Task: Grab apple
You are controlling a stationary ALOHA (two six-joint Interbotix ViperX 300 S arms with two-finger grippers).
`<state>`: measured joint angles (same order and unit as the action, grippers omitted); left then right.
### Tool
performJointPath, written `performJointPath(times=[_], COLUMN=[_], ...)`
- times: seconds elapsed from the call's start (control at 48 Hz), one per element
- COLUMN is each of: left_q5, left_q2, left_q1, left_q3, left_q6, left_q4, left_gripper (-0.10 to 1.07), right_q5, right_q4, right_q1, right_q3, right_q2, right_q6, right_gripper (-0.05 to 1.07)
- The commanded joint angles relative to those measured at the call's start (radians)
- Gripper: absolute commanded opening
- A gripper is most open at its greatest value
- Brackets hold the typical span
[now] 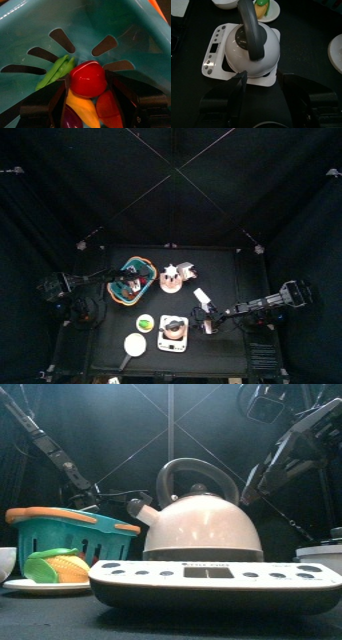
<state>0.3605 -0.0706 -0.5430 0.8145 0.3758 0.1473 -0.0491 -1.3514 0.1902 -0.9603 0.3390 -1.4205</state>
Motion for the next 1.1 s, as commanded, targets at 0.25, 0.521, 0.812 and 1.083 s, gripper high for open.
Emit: performJointPath(times=[0.25,0.521,0.812,1.083], left_q5=[0.008,0.011,-0.049,-0.137], left_q2=[-0.133,-0.229,-0.227,-0.149], left_q1=[0.003,0.011,0.021,0.026], left_q3=[0.011,0.074,0.063,0.064], left_q6=[0.000,0.003,0.003,-0.002], left_q4=[-0.020,-0.051,-0.258,-0.262], left_gripper=[0.57,0.63,1.04,1.02], right_q5=[0.000,0.000,0.000,0.000], right_q4=[0.000,-0.002,-0.003,-0.003], right_q1=[0.000,0.000,0.000,0.000], right_q3=[0.012,0.014,0.018,0.011], right_q2=[0.009,0.008,0.006,0.000], right_q6=[0.000,0.002,0.000,0.002], right_gripper=[0.85,0.85,0.85,0.85])
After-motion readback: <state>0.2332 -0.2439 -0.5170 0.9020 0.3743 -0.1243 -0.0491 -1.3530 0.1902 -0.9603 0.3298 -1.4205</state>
